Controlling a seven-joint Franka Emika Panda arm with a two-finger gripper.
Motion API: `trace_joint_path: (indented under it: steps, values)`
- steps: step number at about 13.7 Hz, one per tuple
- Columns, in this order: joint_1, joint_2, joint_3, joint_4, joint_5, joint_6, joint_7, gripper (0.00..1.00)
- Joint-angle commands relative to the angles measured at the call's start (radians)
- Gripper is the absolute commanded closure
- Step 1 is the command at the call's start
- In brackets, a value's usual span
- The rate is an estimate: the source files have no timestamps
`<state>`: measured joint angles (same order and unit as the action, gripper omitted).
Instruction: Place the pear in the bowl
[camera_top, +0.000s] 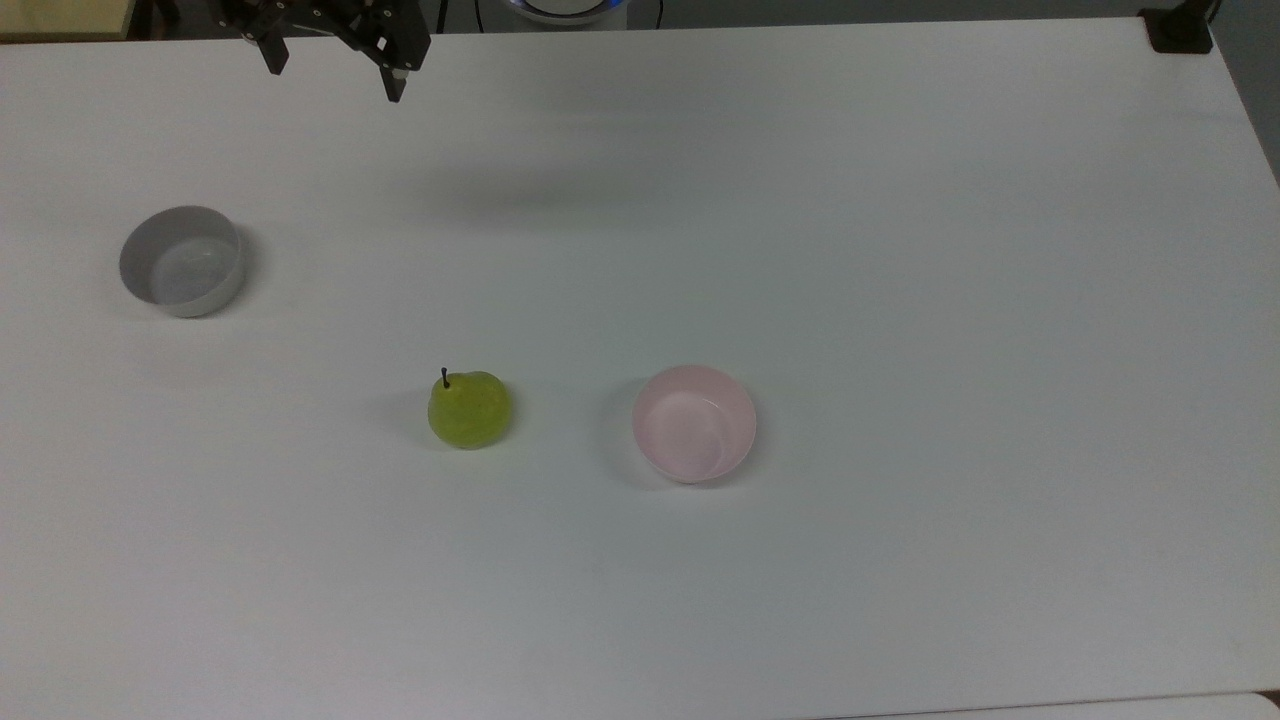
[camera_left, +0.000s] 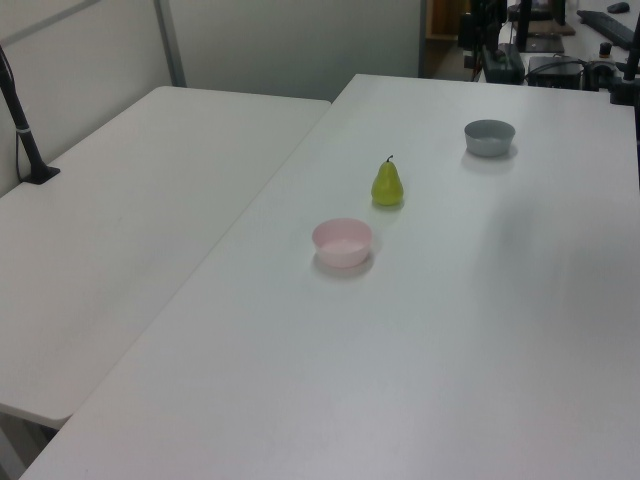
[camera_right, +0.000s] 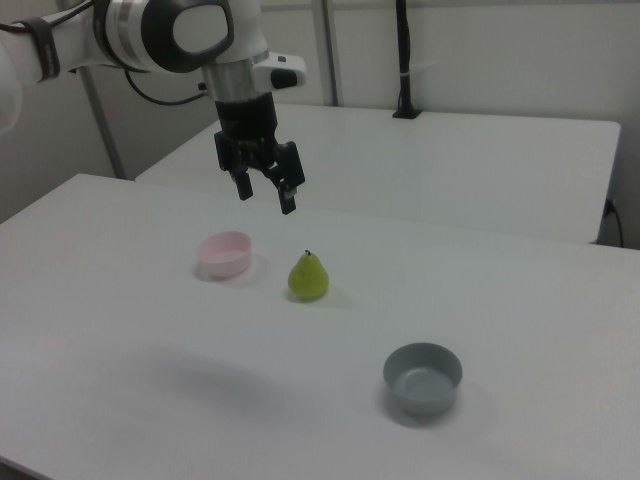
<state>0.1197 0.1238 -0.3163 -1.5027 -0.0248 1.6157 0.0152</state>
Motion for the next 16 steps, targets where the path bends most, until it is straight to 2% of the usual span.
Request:
trace_joint_path:
  steps: [1, 13, 16]
  values:
    - [0.001, -0.019, -0.003, -0.01, 0.002, -0.002, -0.023, 0.0]
    - [0.017, 0.01, 0.002, 0.009, 0.014, 0.044, -0.014, 0.0]
    - [0.05, 0.034, -0.004, 0.01, 0.008, 0.07, -0.008, 0.0]
